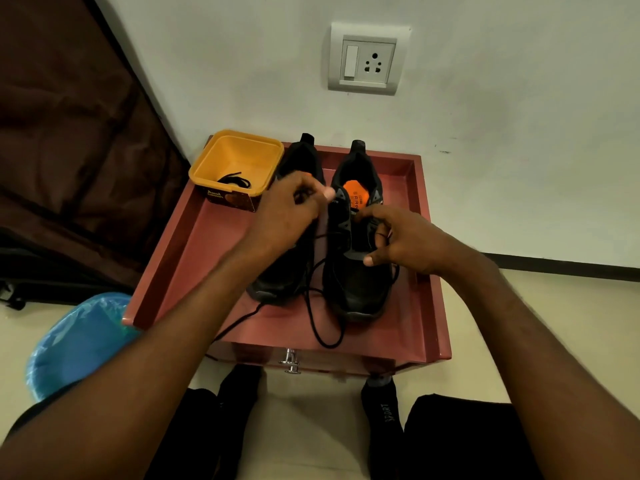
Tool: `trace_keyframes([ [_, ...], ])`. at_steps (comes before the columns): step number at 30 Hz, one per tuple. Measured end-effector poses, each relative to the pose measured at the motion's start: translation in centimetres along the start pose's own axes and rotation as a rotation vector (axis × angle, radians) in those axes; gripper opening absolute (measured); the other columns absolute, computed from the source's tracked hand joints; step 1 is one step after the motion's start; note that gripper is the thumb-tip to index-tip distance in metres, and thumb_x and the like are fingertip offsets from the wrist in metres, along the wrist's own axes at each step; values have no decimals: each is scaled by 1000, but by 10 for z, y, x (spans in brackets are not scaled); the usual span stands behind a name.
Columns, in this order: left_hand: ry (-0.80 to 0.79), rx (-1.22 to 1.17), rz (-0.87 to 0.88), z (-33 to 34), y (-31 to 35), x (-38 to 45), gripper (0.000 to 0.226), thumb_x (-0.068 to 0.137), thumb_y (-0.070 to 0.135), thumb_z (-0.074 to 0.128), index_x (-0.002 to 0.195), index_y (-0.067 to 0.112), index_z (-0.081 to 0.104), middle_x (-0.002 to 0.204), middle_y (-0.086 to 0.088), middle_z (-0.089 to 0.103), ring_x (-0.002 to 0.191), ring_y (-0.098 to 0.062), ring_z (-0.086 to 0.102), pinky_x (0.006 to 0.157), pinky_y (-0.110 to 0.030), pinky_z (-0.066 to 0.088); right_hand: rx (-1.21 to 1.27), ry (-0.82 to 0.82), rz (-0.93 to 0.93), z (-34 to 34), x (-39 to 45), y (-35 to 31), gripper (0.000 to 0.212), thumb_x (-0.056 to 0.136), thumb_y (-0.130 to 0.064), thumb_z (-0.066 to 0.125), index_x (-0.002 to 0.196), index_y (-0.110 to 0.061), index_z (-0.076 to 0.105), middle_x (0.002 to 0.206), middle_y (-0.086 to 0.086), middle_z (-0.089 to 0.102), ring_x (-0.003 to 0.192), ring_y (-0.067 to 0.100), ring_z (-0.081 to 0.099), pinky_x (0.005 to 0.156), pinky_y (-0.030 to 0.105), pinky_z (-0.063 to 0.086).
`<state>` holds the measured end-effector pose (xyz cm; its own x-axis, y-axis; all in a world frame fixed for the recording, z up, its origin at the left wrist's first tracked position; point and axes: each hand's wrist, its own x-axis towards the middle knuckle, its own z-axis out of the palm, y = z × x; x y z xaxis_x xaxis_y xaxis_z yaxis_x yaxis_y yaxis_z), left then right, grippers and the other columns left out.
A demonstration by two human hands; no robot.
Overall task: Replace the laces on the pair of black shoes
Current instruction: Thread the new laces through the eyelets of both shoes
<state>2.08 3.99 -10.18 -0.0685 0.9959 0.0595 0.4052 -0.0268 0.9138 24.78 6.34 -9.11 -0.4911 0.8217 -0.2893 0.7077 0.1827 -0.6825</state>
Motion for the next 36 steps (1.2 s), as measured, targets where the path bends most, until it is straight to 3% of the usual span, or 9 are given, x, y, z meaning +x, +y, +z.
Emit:
trace_keyframes([
  [3, -189, 469, 186, 9, -11, -4, 16, 87, 39, 80, 86, 24, 75, 88, 9, 66, 83, -6, 61, 73, -31, 53, -8, -13, -2, -1, 0, 1, 75, 84, -9, 84, 149, -24, 48, 74, 2, 61, 60, 7, 58, 73, 34, 54],
  [6, -193, 569, 212, 11, -11, -4, 8, 91, 26, 76, 86, 20, 76, 90, 6, 67, 85, -11, 61, 77, -40, 54, -11, -18, -1, -1, -1, 2, 77, 84, -9, 84, 150, -25, 47, 76, 1, 61, 60, 5, 57, 73, 32, 54],
  [12, 18, -828, -178, -15, 19, 2, 21, 111, 18, 41, 93, 17, 52, 88, -8, 70, 81, -23, 69, 60, -28, 48, -24, -35, 13, 0, -2, 2, 87, 84, -9, 84, 155, -29, 39, 88, 2, 51, 76, 14, 54, 77, 38, 55],
  [15, 52, -433, -139, -12, 14, 0, 13, 106, 25, 56, 96, 17, 53, 71, 0, 52, 54, -12, 48, 49, -26, 35, -38, -38, 16, 0, -2, 1, 87, 84, -11, 84, 156, -29, 37, 91, 1, 49, 78, 15, 53, 80, 41, 55],
  [19, -135, 372, 90, 4, -4, -4, 30, 89, 43, 78, 112, 26, 67, 93, 12, 55, 87, -8, 58, 69, -24, 45, -61, -34, 8, -1, -2, 0, 87, 83, -13, 85, 155, -30, 39, 92, 0, 51, 81, 14, 55, 77, 39, 54],
  [21, -202, 588, 169, 9, -9, -4, 21, 87, 44, 79, 100, 28, 74, 93, 14, 50, 90, -10, 55, 69, -29, 43, -55, -37, 12, -1, -2, 1, 86, 83, -13, 85, 154, -30, 39, 91, 2, 51, 80, 15, 54, 81, 44, 56],
  [24, -139, 427, 179, 11, -4, -5, 4, 91, 23, 77, 87, 22, 74, 85, 13, 56, 80, -8, 58, 68, -29, 46, -51, -41, 14, -2, -3, 2, 87, 83, -12, 84, 155, -30, 38, 92, 2, 51, 78, 14, 53, 77, 39, 54],
  [29, 83, -480, -98, -6, 17, -2, 18, 108, 12, 50, 92, 17, 57, 101, -15, 74, 64, -15, 59, 49, -23, 40, -51, -44, 18, -1, -2, 3, 86, 83, -12, 85, 154, -30, 41, 93, 2, 51, 81, 16, 55, 82, 42, 56],
  [36, 96, -35, -127, 4, 1, 0, 5, 104, 17, 60, 105, 13, 59, 81, -1, 69, 55, 0, 56, 56, -23, 46, -97, -22, 13, -2, -3, -1, 80, 81, -14, 87, 148, -31, 46, 93, 0, 53, 81, 15, 57, 81, 41, 57],
])
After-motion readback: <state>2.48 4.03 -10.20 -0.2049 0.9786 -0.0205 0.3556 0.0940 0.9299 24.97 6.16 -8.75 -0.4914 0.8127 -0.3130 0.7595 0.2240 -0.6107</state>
